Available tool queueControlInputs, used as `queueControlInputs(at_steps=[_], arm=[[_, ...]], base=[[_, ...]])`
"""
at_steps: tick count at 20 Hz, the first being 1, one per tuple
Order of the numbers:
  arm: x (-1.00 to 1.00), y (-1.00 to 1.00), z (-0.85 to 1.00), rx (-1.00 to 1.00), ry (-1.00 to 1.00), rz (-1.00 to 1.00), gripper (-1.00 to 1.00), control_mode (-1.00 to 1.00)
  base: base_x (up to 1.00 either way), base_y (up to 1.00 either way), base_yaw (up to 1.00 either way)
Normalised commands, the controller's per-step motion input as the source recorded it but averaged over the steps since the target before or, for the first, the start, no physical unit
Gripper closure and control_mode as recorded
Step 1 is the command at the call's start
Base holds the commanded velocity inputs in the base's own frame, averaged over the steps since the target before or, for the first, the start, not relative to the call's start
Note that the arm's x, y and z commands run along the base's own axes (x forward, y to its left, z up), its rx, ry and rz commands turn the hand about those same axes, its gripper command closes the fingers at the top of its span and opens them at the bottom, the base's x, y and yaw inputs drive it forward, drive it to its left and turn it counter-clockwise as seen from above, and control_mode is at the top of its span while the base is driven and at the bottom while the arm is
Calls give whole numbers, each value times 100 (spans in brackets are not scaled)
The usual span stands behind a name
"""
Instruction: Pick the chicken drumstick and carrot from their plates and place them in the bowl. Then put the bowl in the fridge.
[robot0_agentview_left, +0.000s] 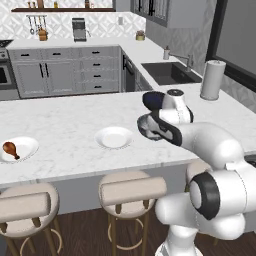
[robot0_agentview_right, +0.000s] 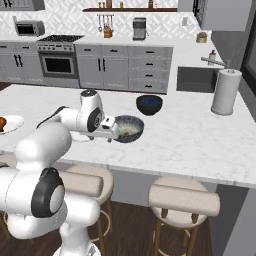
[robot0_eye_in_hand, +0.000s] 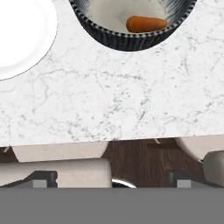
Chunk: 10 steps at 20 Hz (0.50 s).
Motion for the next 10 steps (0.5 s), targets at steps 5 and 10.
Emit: queueControlInputs(at_steps=[5,10], arm=[[-9,5,-4,1,0,0,-100,100],[0,0,0,0,0,0,-100,100]], base=[[-24,79,-3],[10,100,-9]])
